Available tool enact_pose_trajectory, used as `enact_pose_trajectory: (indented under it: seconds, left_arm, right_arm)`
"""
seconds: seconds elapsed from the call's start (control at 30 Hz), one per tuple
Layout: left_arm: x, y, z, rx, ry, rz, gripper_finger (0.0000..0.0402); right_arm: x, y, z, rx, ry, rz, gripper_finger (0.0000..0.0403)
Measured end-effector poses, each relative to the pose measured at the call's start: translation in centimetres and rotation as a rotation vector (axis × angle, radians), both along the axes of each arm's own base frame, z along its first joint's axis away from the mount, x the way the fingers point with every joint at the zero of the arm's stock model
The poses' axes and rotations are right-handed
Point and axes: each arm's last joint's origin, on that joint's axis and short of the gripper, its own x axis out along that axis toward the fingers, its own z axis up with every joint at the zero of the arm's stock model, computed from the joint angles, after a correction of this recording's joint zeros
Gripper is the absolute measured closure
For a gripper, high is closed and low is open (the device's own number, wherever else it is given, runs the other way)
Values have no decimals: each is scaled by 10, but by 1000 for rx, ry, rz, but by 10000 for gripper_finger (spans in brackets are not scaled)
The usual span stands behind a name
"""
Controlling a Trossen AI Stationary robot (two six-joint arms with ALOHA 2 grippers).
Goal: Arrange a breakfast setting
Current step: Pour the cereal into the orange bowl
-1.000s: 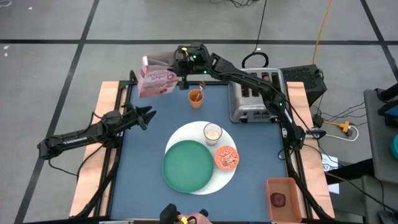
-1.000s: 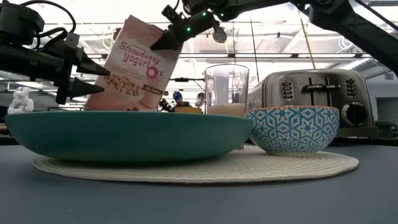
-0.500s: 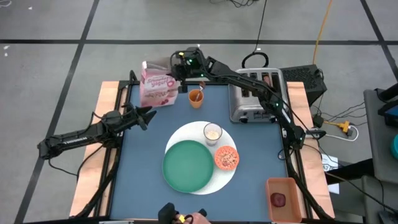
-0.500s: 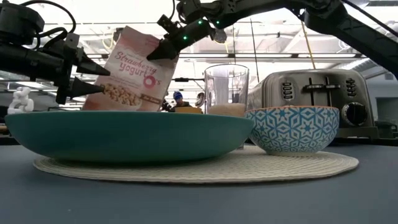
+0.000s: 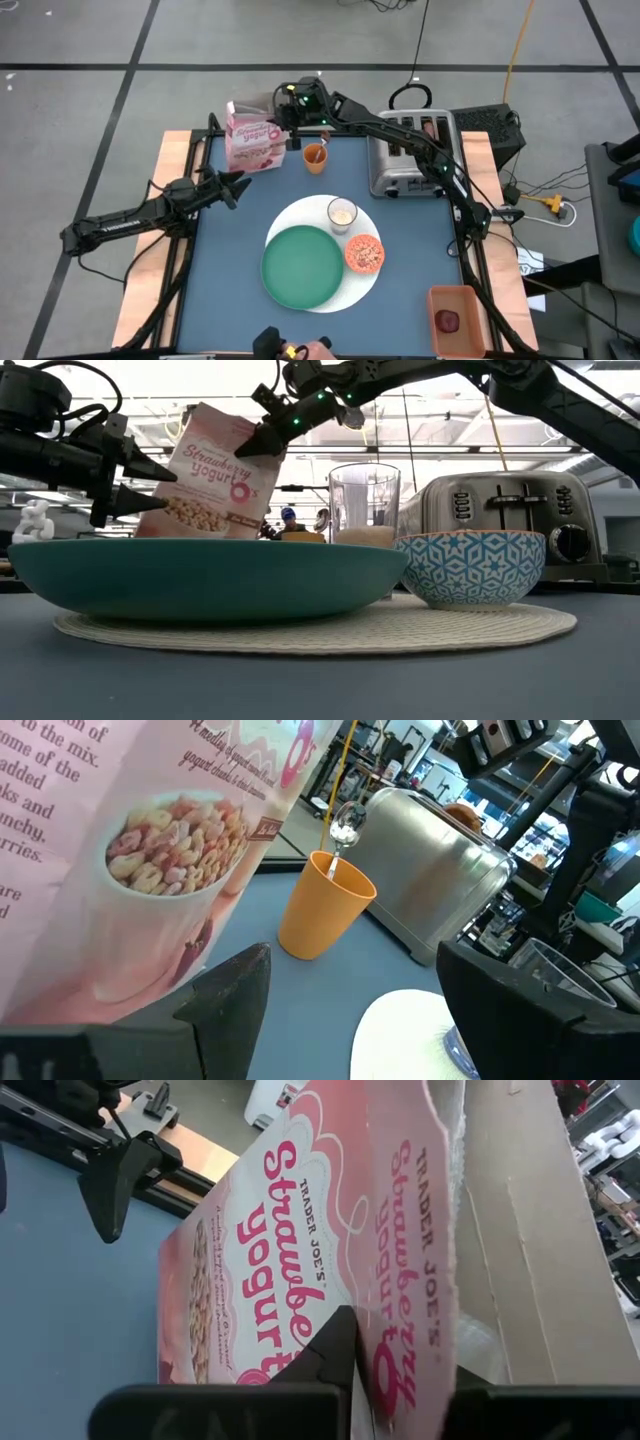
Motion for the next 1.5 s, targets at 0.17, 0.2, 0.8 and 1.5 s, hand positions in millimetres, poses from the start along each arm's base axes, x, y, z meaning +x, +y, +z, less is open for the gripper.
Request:
enact_pose_trajectory:
  seconds: [0.17, 0.2, 0.8, 1.5]
  left_arm:
    - [0, 0, 0, 0, 0, 0, 114]
    - [0, 0, 0, 1, 0, 0, 114]
    - [0, 0, 0, 1, 1, 0, 114]
    - [0, 0, 0, 0, 1, 0, 114]
  right_arm:
    - [0, 0, 0, -4, -1, 1, 395]
    - [0, 0, 0, -4, -1, 1, 395]
    - [2, -1, 0, -13, -20, 3, 375]
    - [2, 0, 2, -18, -39, 1, 271]
